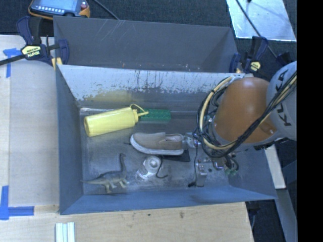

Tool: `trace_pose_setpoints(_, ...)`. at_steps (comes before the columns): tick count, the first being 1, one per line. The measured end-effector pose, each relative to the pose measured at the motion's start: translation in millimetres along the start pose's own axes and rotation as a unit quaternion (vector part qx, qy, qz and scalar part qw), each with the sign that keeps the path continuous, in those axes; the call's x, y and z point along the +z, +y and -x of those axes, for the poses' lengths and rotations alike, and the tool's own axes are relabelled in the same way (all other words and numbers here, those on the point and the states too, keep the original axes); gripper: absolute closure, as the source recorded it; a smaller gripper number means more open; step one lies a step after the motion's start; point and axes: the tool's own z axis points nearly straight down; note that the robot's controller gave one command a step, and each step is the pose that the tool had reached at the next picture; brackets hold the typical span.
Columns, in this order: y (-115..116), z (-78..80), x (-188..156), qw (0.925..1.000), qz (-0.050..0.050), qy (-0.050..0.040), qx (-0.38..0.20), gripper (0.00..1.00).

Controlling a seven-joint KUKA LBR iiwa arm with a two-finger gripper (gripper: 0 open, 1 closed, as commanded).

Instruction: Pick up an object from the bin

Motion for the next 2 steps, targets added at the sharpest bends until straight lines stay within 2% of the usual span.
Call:
trace_pose_setpoints(1,0.0,2.0,-4.3,1.0,0.0,-0.0044,-0.001,1.0)
trace_pose_setpoints(2,0.0,2.0,-4.3,1.0,0.0,-0.0044,-0.001,1.0)
